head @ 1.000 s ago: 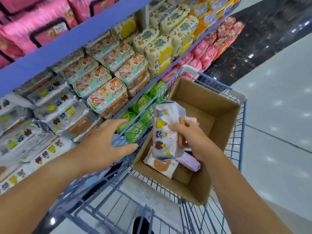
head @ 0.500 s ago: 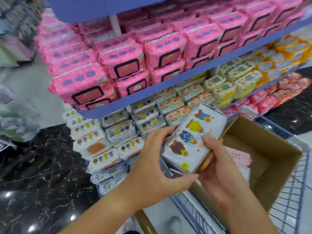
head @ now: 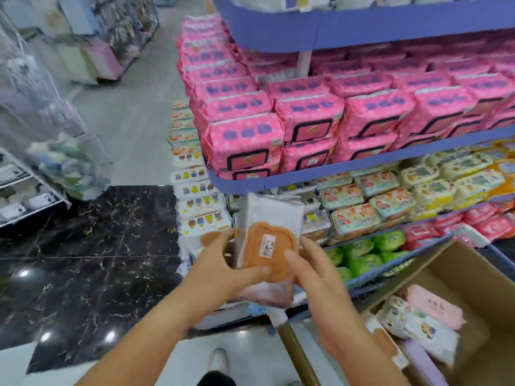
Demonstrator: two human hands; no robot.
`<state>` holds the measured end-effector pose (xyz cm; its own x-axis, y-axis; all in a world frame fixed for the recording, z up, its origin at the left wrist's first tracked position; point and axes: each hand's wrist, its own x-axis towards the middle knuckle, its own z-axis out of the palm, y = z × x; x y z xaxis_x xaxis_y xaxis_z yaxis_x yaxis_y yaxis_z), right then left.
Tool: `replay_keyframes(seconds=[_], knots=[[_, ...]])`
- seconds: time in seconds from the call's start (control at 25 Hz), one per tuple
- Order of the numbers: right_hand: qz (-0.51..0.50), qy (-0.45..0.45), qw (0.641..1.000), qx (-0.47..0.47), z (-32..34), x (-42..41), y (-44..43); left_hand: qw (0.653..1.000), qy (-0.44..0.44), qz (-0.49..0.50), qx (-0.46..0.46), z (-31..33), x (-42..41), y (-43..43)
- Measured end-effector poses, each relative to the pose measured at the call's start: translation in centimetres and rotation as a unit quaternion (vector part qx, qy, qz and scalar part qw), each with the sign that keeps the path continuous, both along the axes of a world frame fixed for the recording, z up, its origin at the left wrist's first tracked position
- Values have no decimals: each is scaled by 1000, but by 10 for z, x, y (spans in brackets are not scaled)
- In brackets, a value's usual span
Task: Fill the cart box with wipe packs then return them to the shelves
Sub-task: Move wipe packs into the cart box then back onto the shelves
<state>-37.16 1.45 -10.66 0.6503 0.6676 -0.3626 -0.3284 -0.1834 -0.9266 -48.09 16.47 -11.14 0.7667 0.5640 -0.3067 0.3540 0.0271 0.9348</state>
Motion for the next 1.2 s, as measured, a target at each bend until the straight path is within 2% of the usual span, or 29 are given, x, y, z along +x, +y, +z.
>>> replay_keyframes(seconds=[0.04, 0.12, 0.2, 0.24, 0.44, 0.56, 0.72, 0.8, 0.84, 0.96, 1.08, 1.2], knots=[[25, -44, 999, -11, 0, -2, 6, 991, -35, 24, -127, -14, -10, 14], [65, -111, 991, -35, 0, -8, 18, 927, -109, 23, -359, -42, -25, 27], [82, -104, 991, -18, 2, -13, 30, 877, -144, -2, -458, -65, -31, 30], [97, -109, 989, -17, 5, -14, 34, 868, -148, -16, -473, -74, -32, 32], [175, -182, 963, -91, 13, -6, 48, 856, -179, -46, -483, -99, -27, 51], [177, -236, 944, -146, 3, 2, 54, 883, -162, -70, -435, -109, -25, 50], [245, -261, 903, -240, -34, 29, 71, 935, -94, -44, -340, -156, -20, 47], [303, -339, 848, -271, -69, 46, 82, 947, -45, 19, -317, -184, -12, 41], [336, -381, 814, -282, -90, 54, 87, 938, -24, 77, -337, -197, -9, 39], [412, -451, 734, -297, -152, 81, 104, 888, -12, 198, -414, -226, 9, 39], [459, -537, 642, -297, -204, 115, 126, 850, -11, 253, -463, -257, 44, 50], [467, -563, 610, -304, -234, 148, 150, 875, 5, 246, -417, -282, 79, 64]])
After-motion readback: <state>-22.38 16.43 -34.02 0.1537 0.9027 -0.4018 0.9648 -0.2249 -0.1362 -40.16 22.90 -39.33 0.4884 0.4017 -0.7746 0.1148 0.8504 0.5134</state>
